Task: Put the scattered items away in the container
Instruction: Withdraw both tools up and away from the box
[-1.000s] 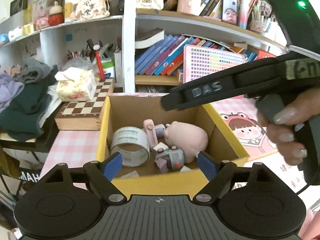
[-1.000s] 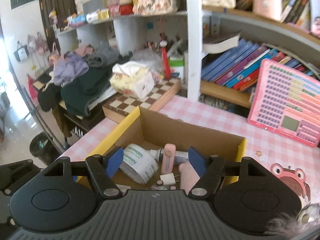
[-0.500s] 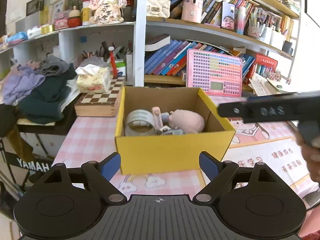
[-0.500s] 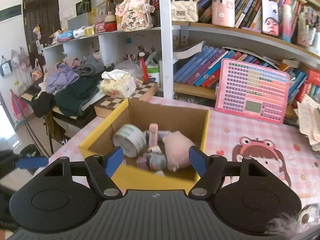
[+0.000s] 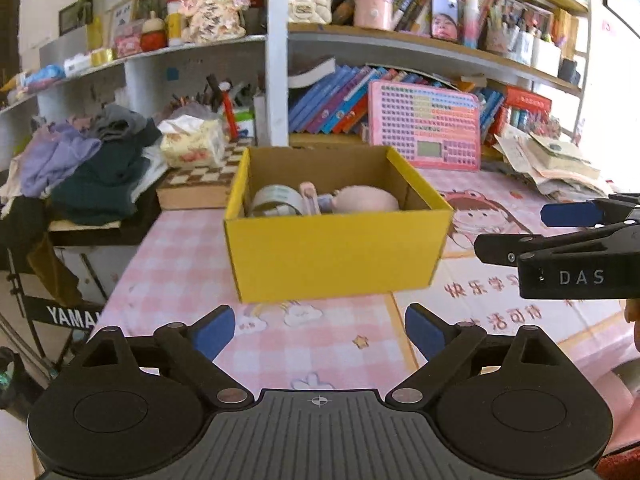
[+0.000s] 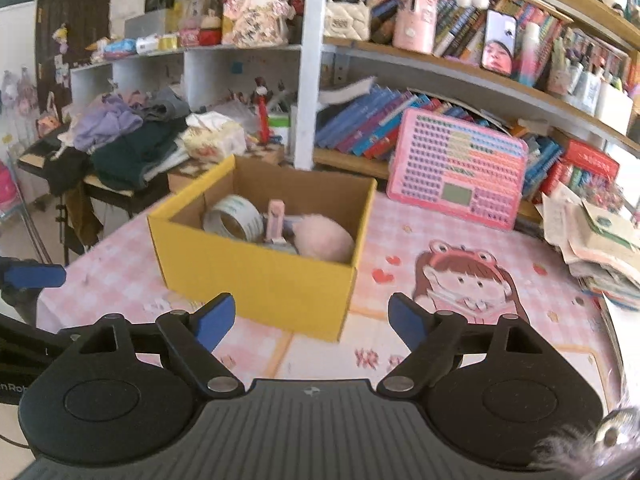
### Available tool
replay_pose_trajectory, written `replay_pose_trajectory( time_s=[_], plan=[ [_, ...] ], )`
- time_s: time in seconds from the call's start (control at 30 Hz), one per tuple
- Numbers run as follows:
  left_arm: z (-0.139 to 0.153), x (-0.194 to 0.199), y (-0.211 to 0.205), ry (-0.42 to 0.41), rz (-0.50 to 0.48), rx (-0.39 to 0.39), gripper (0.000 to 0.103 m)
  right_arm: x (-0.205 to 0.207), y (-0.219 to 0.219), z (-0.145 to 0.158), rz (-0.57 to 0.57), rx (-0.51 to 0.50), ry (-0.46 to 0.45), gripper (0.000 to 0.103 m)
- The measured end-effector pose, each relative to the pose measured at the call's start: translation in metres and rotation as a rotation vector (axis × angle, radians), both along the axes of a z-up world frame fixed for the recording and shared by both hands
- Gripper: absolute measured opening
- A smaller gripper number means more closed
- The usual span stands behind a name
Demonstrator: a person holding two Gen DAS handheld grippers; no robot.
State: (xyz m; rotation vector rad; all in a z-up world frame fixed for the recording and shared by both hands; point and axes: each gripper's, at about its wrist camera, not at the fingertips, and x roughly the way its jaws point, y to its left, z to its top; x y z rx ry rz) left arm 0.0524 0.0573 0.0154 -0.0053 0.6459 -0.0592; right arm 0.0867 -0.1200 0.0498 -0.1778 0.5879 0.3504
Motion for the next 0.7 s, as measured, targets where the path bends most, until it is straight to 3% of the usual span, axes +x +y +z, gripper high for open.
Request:
replay_pose_trajectory(
  time_s=[0.7],
  plan=[
    [-0.013, -0.010, -0.025, 0.079, -0.042, -0.004, 0.095, -0.033, -0.041, -0.031, -0.185, 0.061, 0.133, 0.090]
  ],
)
